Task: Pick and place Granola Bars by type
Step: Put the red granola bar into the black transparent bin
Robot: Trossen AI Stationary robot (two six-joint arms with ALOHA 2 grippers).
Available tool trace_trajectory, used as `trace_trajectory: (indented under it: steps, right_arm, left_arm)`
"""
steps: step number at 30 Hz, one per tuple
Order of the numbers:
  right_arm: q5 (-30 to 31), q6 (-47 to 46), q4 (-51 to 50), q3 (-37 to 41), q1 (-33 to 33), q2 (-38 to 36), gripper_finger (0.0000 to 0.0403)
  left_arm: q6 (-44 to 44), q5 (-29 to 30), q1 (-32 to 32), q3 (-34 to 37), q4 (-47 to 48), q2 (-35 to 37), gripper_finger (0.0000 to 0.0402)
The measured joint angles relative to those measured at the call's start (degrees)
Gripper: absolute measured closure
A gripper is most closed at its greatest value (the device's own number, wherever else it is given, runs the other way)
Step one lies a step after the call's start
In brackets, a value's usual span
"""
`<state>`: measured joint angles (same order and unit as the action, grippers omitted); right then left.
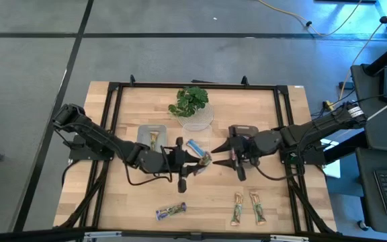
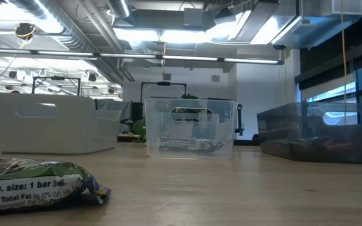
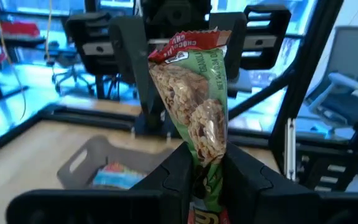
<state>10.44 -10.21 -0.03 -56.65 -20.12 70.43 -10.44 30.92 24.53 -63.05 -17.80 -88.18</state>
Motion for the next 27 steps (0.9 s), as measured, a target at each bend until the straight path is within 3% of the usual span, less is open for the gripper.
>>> trace_trajectory:
  steps: [10,17,27]
  right_arm:
    - [0.0,0.4,10.25,-0.01,0.02,3.37,0.0218]
    - [-0.07,0.05,11.82,-0.01,0.02,5.4,0.0221]
    - [-1.42,0.09,13.09,-0.01,0.02,5.4,0.0303]
  left_arm:
    - [1.2,-0.4,-1.22,0.0,-1.73,0.0,0.0338]
    - [1.2,-0.4,-1.19,0.0,-1.73,0.0,0.0338]
    - [0.79,-0.48,-1.17,-0.02,-1.75,0.0,0.0338]
